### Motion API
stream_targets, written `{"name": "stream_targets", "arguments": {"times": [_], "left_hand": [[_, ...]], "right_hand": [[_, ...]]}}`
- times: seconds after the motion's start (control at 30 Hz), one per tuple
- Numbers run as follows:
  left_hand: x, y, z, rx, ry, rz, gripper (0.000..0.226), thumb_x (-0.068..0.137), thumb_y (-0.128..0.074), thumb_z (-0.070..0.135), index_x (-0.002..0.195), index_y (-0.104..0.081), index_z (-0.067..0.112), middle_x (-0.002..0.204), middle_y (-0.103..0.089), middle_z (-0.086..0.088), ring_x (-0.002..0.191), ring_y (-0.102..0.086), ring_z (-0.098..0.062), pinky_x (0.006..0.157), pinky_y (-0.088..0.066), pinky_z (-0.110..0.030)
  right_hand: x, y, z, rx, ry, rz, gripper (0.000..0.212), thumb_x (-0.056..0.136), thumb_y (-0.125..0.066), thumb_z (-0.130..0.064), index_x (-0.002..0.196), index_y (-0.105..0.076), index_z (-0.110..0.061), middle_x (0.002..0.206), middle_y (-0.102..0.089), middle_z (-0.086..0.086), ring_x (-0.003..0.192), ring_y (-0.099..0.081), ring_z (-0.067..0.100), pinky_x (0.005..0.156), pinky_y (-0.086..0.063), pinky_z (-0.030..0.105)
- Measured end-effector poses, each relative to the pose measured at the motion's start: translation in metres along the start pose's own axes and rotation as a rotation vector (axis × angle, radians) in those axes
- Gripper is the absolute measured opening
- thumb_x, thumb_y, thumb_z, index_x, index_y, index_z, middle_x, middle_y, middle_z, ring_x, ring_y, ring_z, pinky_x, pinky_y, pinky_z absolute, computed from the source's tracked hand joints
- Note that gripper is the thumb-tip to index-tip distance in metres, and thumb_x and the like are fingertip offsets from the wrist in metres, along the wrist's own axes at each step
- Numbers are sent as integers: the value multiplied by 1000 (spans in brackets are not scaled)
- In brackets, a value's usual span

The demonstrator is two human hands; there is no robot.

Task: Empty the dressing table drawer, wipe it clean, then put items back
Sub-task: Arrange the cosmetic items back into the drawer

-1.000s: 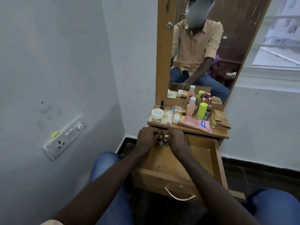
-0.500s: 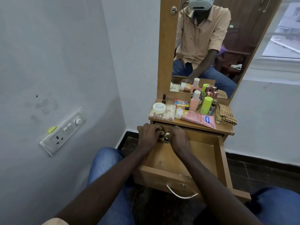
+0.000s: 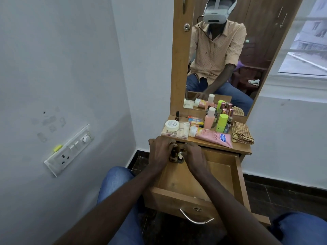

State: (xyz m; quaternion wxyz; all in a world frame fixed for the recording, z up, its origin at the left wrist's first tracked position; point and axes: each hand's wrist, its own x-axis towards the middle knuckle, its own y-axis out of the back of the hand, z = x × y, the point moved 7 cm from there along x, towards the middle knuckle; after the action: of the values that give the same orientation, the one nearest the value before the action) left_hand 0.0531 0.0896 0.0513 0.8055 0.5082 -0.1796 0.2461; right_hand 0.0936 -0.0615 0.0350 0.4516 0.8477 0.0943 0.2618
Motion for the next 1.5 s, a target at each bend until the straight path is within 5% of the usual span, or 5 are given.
{"name": "stream_targets", "arguments": {"times": [0.4, 0.6, 0.87, 1.03, 1.5], "left_hand": [[67, 50, 17, -229, 119, 187, 17, 96, -68, 32, 100, -80, 20, 99, -78, 4, 92, -69, -14, 84, -54, -37], [115, 37, 2, -300, 239, 134, 13, 93, -75, 21, 103, -82, 18, 104, -80, 2, 95, -72, -12, 73, -35, -2], [163, -3, -11, -229, 216, -39, 22, 90, -78, 19, 111, -80, 15, 109, -79, -5, 100, -74, -20, 90, -57, -32], [172, -18, -4, -148, 151, -84, 16, 93, -71, 14, 106, -81, 16, 100, -78, -4, 86, -73, -20, 74, -56, -29], [166, -13, 13, -112, 62, -21, 14, 94, -69, 10, 95, -80, 18, 88, -77, 2, 73, -68, -9, 66, -56, -24]], "right_hand": [[48, 78, -32, 48, 73, 225, 14, 94, -69, -4, 103, -79, -5, 98, -74, 12, 82, -66, 23, 65, -50, 27], [104, 85, -20, 26, -46, 175, 20, 95, -60, 1, 88, -77, -6, 83, -73, 11, 71, -65, 21, 63, -59, 39], [157, 62, -15, 12, -87, 96, 26, 95, -57, 2, 91, -77, -12, 84, -72, 5, 70, -64, 15, 59, -56, 33], [167, 48, -15, 54, -89, 84, 16, 99, -58, -3, 92, -72, -10, 85, -69, 4, 69, -59, 13, 51, -37, 21], [161, 52, -19, 148, -35, 130, 19, 101, -52, -8, 101, -70, -11, 89, -69, 7, 76, -63, 18, 58, -49, 31]]}}
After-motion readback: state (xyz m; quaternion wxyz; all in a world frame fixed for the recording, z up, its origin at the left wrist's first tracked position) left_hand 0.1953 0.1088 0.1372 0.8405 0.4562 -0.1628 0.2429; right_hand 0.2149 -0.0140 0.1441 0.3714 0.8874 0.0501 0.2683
